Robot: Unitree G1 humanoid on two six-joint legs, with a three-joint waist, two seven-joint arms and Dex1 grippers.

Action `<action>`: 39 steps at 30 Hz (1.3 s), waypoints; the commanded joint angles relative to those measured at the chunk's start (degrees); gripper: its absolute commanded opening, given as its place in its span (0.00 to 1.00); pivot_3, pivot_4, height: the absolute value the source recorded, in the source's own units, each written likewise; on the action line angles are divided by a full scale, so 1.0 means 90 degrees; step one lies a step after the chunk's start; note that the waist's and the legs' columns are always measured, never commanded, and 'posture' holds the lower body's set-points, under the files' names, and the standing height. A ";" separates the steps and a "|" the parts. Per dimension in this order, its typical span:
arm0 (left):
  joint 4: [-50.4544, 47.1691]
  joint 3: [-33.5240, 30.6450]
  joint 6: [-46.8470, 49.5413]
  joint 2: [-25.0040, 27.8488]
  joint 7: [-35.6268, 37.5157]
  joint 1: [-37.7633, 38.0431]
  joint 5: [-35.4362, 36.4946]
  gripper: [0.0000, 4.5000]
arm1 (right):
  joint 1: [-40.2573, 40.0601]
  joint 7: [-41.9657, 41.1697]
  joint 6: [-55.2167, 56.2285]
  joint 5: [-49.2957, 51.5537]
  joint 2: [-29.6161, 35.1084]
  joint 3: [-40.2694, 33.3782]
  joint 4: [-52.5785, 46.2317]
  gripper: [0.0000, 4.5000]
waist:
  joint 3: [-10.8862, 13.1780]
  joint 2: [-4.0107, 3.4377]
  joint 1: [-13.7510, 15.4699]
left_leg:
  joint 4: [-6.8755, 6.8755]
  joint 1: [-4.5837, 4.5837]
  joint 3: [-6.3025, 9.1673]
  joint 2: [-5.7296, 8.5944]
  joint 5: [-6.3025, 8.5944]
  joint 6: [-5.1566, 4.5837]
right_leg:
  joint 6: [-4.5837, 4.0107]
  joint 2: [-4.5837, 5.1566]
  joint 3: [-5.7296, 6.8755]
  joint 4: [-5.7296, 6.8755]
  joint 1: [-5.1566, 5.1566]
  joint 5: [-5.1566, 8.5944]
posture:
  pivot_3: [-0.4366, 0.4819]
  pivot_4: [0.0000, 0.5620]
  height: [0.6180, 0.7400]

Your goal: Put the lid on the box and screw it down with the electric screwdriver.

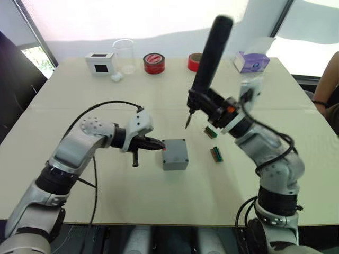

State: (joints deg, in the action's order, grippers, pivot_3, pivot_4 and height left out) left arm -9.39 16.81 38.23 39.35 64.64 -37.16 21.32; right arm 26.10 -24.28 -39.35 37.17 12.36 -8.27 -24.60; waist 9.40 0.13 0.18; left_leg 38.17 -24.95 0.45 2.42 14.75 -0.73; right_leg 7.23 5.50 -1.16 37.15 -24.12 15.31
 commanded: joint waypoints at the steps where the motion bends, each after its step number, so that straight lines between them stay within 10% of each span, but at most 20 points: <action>1: -0.0026 0.0013 -0.0091 -0.0097 -0.0047 -0.0160 -0.0126 0.00 | -0.0001 -0.0106 0.0725 -0.0224 -0.0055 0.0234 -0.0363 0.39 | 0.0000 0.0000 -0.0050 | 0.0000 0.0000 0.0000 -0.0004 -0.0001 0.0002 | 0.0000 -0.0004 0.0000 0.0000 -0.0001 0.0000 | 0.48 0.27 1.00; 39: 0.0532 0.0374 -0.0521 -0.0525 -0.0120 0.0030 -0.0903 0.00 | -0.0839 -0.0232 0.2227 -0.1607 -0.0178 0.1444 0.0506 0.39 | -0.0002 0.0001 -0.0102 | -0.0001 0.0020 0.0003 -0.0008 -0.0003 0.0004 | -0.0001 -0.0008 -0.0001 0.0002 0.0018 0.0001 | 0.48 0.27 1.00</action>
State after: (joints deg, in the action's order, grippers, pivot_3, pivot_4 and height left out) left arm -4.67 19.72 33.15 34.03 63.53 -37.84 14.26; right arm 18.42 -25.74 -20.77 23.22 10.81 3.99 -18.81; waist 9.39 0.14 -0.74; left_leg 38.16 -24.76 0.48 2.34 14.73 -0.69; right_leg 7.22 5.43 -1.18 37.17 -23.95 15.32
